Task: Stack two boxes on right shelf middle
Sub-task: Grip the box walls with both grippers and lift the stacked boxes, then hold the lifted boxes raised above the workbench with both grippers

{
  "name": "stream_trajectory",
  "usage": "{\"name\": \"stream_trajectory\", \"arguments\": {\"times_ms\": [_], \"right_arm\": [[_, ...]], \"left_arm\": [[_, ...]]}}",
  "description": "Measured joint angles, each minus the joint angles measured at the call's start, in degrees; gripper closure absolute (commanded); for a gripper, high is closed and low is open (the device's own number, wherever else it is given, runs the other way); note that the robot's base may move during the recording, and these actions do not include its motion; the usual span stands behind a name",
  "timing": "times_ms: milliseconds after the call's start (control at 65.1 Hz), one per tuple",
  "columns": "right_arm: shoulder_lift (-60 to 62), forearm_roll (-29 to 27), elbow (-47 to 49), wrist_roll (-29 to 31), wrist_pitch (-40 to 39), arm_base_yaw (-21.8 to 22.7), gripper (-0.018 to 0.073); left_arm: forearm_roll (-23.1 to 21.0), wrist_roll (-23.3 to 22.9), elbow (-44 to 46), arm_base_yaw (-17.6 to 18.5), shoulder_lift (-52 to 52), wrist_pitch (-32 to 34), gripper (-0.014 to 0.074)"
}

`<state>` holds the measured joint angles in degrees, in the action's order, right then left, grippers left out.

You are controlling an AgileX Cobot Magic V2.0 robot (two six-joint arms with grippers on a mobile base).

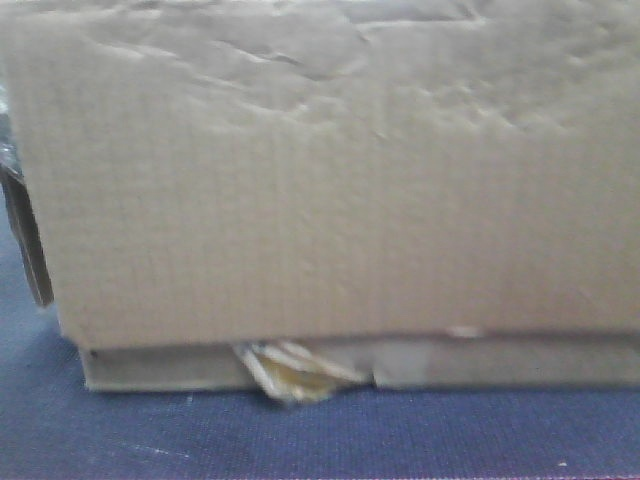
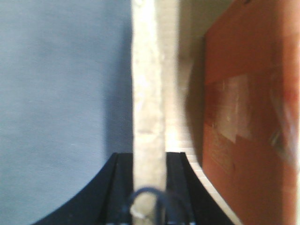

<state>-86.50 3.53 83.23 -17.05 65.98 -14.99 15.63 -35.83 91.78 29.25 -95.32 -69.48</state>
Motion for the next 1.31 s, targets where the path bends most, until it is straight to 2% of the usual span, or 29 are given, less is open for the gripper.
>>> {"name": "stream_trajectory", "arguments": {"times_ms": [154,322,461,629,752,967,1305], "right_arm": [[0.85,2.24,2.54,-0.13,-4.97,-0.48,0.0713],[1.31,4.07,4.43,-1.21,-12.21,-0.48,0.0713],[1.35,6.46,4.56,-5.37,-17.6,-0.48,0.0713],[2.06,7.6,4.58,-7.39,-23.23,-0.63,0.0713],[2.77,8.95,4.68,-8.21,-26.71,-0.63,0.0713],[3.12,13.54,4.68,-8.55,-29.53,-0.63,0.0713],[3.12,15.36,4.68,-12.76,-34.35,-0.52,0.0713]], "left_arm": [[4.87,-2.58,0.0,0.0,3.67,4.34,0.0708],[9.8,-3.18,0.68,-0.61,6.27,10.15,0.0708],[10.29,-3.08,4.31,-3.09,6.39,12.19,0.0708],[10.55,1.23,9.22,-5.35,6.39,15.02,0.0708],[11.24,2.79,10.13,-5.65,6.39,17.6,0.0708],[11.77,2.92,10.14,-5.67,6.39,20.74,0.0708],[14.82,3.01,10.25,-5.67,6.39,24.17,0.0708]]}}
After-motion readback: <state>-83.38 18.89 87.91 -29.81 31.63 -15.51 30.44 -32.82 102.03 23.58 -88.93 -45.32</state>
